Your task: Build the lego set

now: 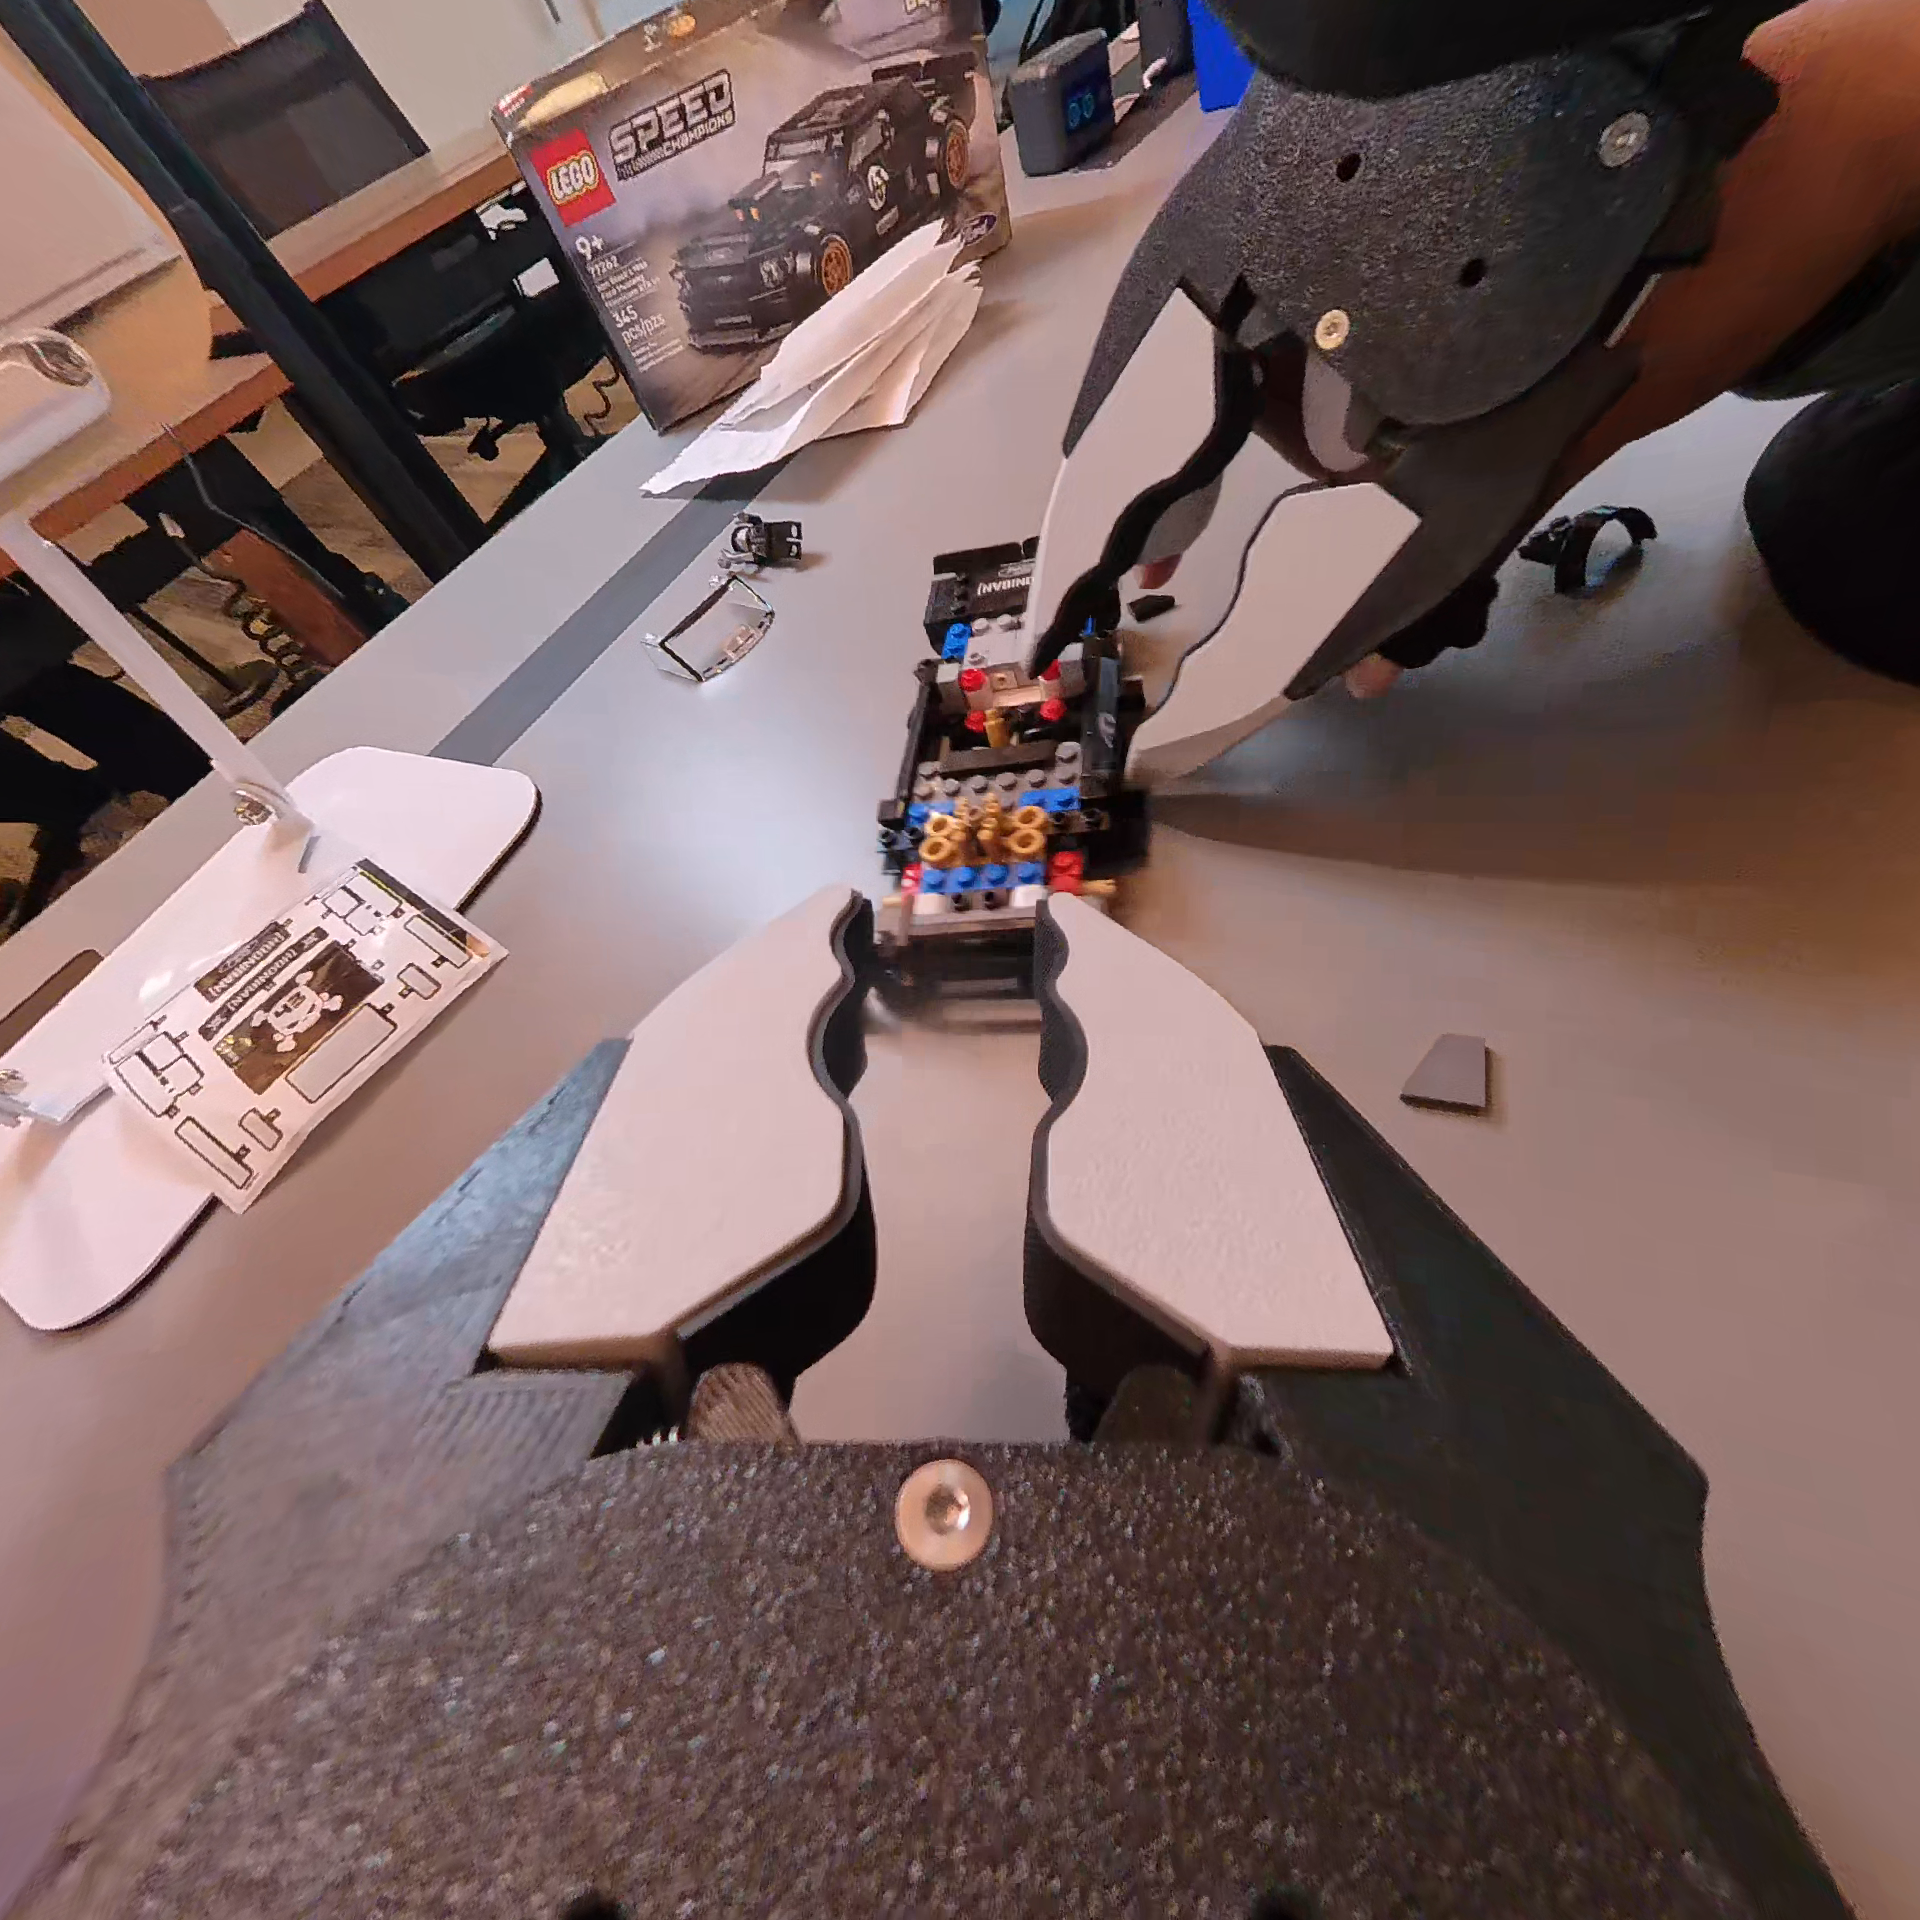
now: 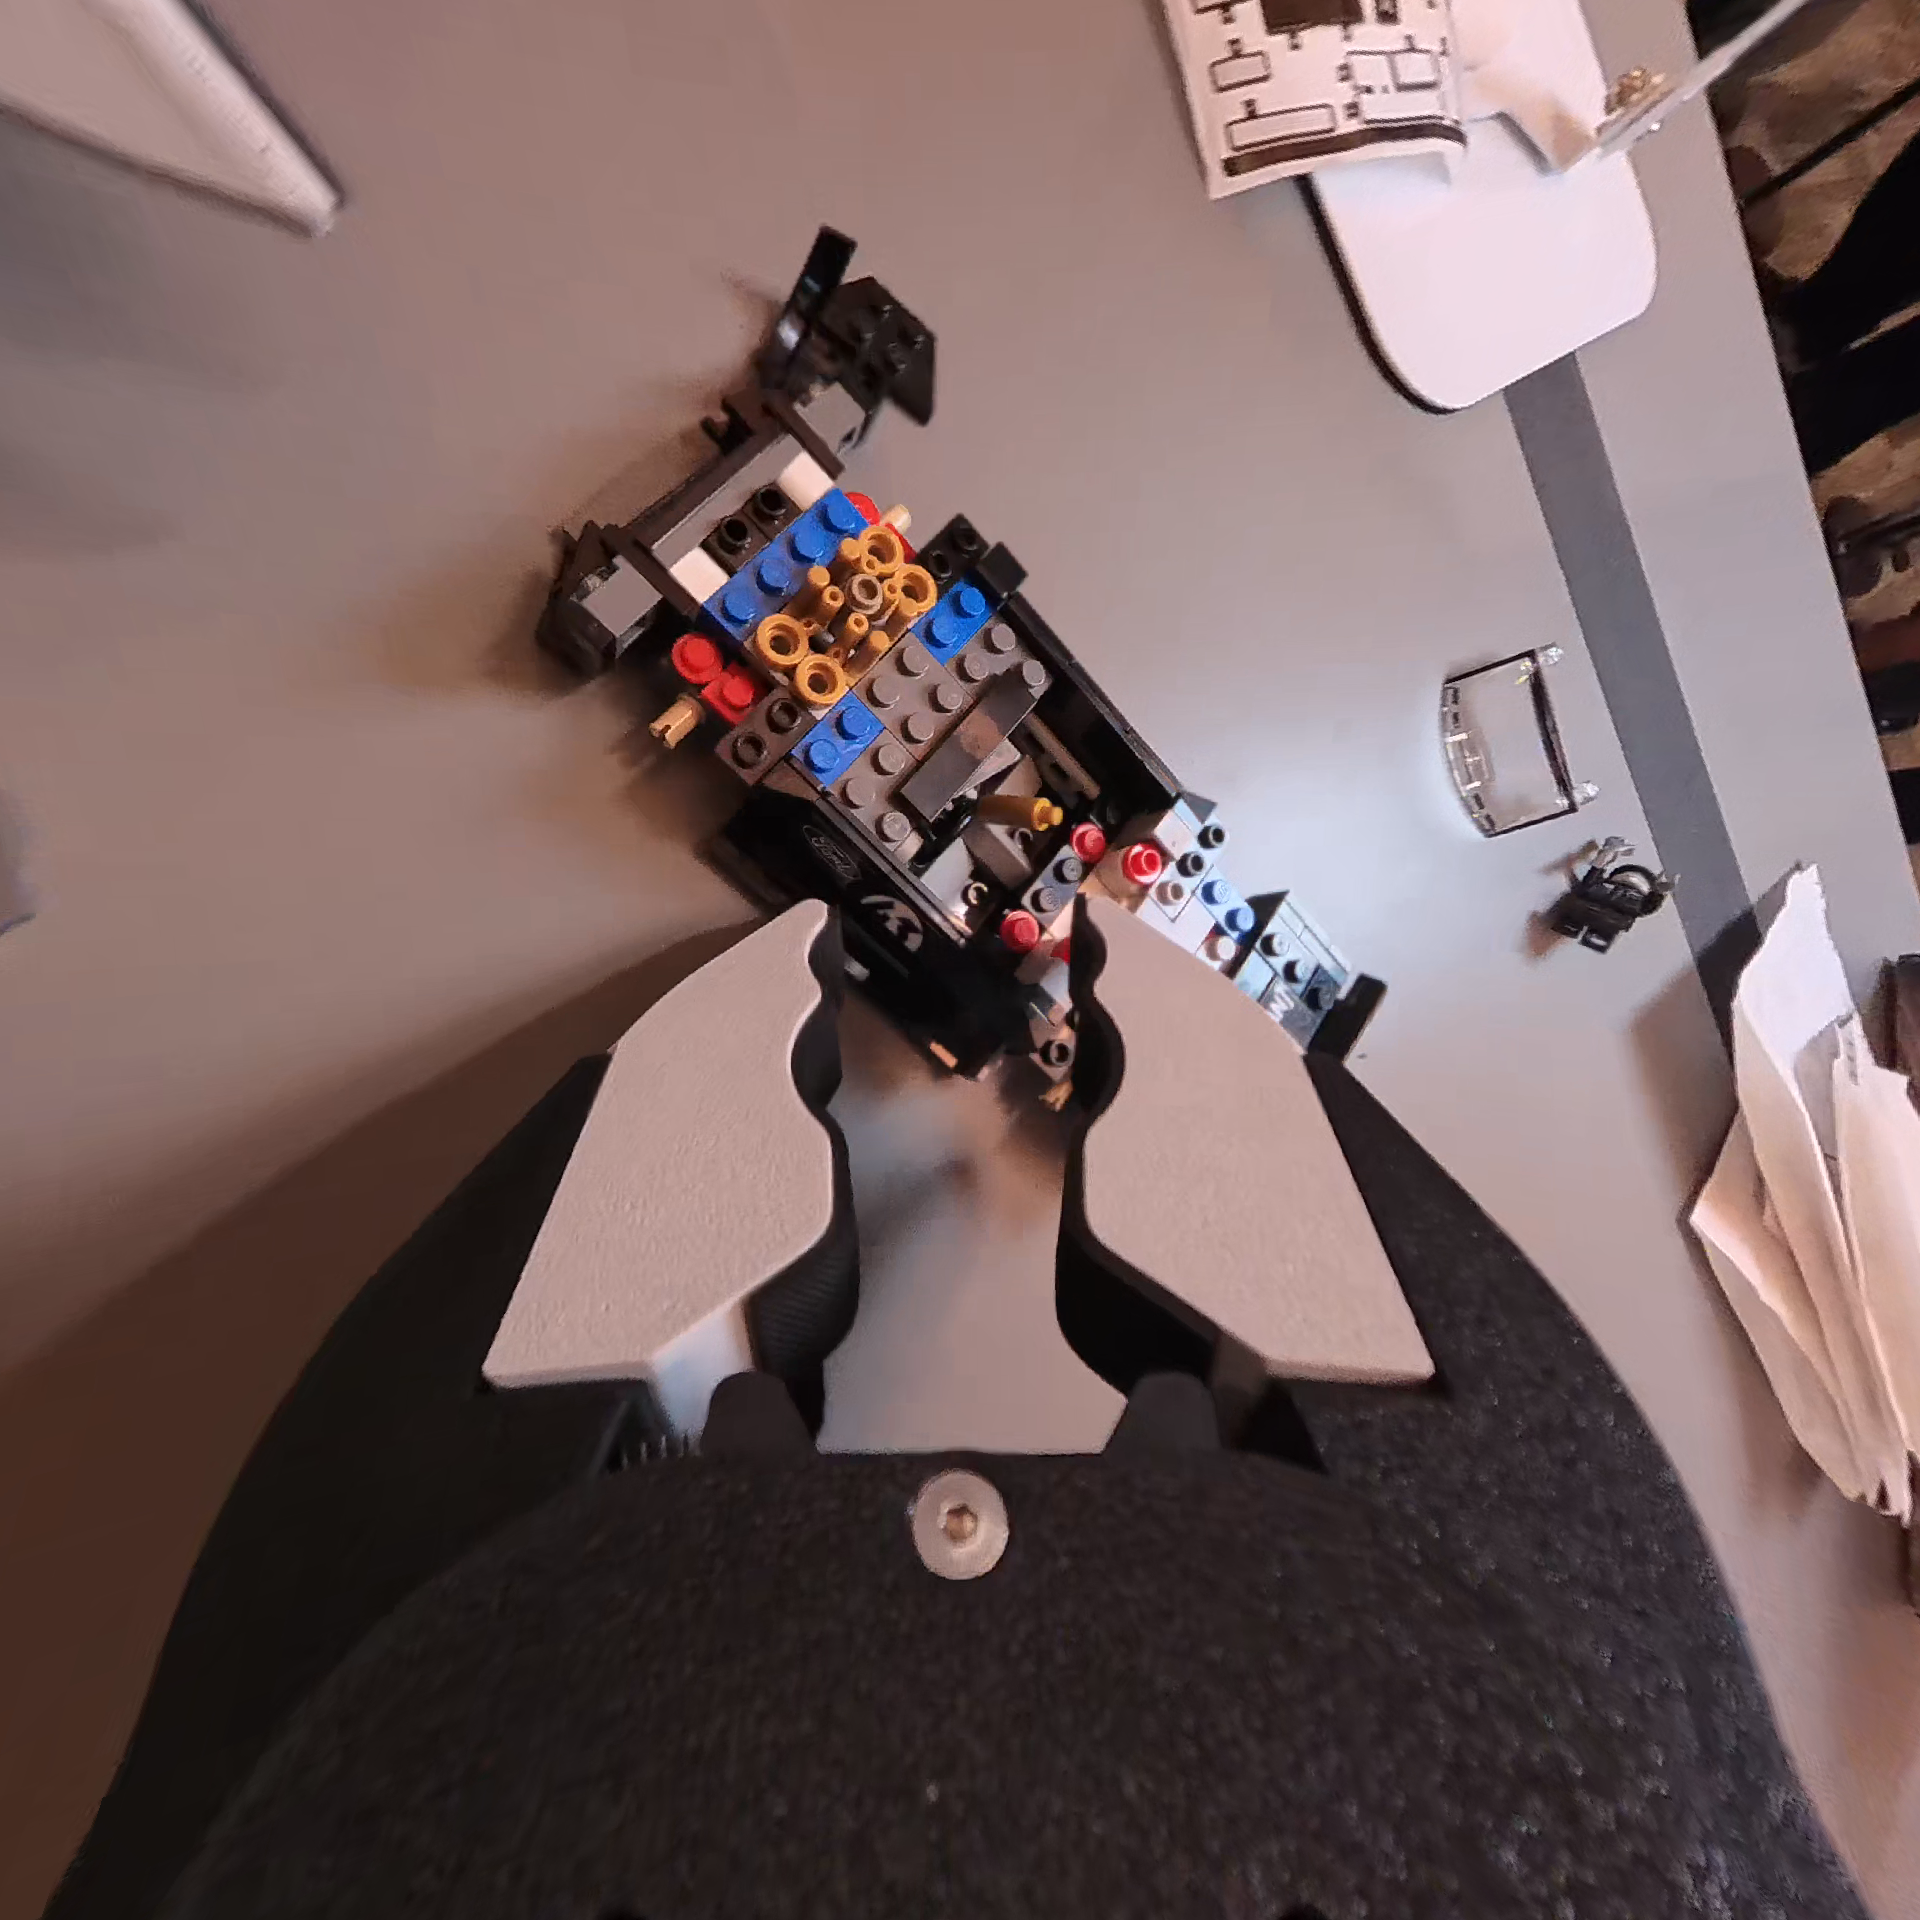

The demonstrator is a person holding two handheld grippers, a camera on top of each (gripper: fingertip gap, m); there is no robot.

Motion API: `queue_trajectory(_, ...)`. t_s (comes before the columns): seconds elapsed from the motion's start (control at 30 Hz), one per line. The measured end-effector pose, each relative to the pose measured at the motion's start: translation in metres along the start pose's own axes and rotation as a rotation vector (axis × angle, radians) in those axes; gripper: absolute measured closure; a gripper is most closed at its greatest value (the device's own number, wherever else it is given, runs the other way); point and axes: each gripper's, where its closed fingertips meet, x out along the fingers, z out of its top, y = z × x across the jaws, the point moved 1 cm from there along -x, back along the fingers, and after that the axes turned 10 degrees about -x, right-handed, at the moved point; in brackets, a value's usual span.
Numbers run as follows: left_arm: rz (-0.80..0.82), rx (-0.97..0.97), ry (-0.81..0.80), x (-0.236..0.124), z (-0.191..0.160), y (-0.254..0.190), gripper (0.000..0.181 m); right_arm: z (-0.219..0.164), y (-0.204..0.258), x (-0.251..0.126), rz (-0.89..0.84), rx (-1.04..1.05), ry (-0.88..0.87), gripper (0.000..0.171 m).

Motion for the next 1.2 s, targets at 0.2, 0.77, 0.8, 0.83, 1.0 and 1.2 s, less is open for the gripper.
queue_trajectory(0.2,0.033,-0.054,0.006,-0.002,0.000,0.006,0.164,0.007,-0.006,-0.023,-0.003,0.264,-0.179,0.126)
queue_trajectory(0.77,0.102,-0.086,-0.002,0.013,0.011,-0.006,0.181,-0.030,-0.004,-0.034,-0.175,0.582,-0.140,0.171)
queue_trajectory(0.8,0.091,-0.088,0.002,0.015,0.010,-0.008,0.181,-0.030,-0.005,-0.034,-0.177,0.585,-0.145,0.171)
queue_trajectory(0.83,0.081,-0.094,0.010,0.017,0.007,-0.009,0.181,-0.030,-0.005,-0.035,-0.178,0.587,-0.149,0.171)
queue_trajectory(1.0,0.029,-0.125,0.051,0.023,-0.006,-0.011,0.178,-0.033,-0.007,-0.034,-0.195,0.583,-0.137,0.167)
queue_trajectory(1.2,-0.008,-0.023,0.105,0.039,-0.009,-0.017,0.119,-0.032,-0.009,-0.037,-0.185,0.589,-0.169,0.160)
